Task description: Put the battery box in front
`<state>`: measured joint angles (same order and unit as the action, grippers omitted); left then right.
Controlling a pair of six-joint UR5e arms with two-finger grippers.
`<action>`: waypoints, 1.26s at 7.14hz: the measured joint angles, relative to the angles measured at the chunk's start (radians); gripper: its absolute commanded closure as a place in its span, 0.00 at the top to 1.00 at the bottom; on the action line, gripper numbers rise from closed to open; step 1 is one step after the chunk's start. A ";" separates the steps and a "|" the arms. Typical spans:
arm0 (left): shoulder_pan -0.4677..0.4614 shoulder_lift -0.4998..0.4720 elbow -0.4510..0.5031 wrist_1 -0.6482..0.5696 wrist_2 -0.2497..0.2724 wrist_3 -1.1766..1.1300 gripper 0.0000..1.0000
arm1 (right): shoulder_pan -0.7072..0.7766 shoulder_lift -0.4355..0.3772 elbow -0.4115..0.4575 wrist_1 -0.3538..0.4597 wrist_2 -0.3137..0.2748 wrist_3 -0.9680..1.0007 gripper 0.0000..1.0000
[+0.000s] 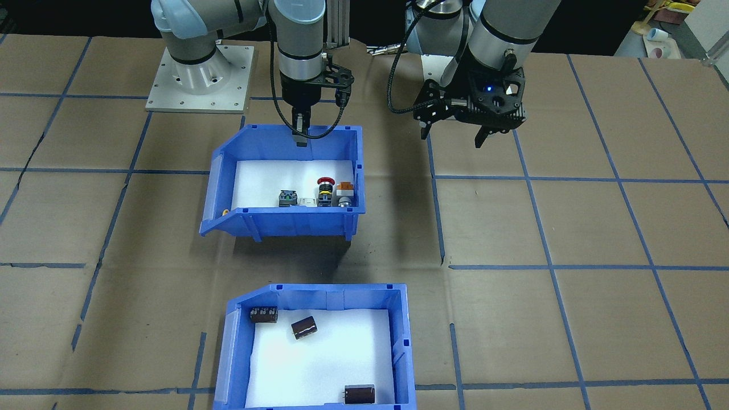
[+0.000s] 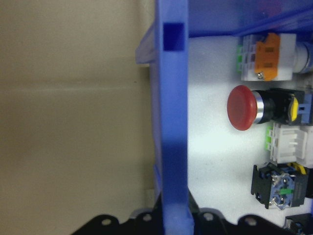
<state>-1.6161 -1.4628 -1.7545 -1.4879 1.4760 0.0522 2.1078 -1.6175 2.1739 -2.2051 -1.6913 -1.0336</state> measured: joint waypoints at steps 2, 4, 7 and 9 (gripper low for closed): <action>0.047 0.040 -0.010 -0.058 0.067 0.030 0.99 | 0.032 0.065 -0.014 -0.050 -0.014 0.019 0.07; 0.060 0.072 -0.025 -0.074 0.123 -0.004 0.99 | 0.037 0.087 -0.016 -0.082 -0.011 0.075 0.84; 0.060 0.116 -0.035 -0.111 0.081 -0.055 0.99 | 0.036 0.081 -0.013 -0.083 -0.011 0.091 1.00; 0.059 0.119 -0.025 -0.155 0.144 -0.055 1.00 | 0.010 0.028 -0.016 -0.071 -0.016 0.092 1.00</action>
<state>-1.5568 -1.3439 -1.7791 -1.6432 1.6204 -0.0025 2.1179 -1.5891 2.1582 -2.2758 -1.7071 -0.9415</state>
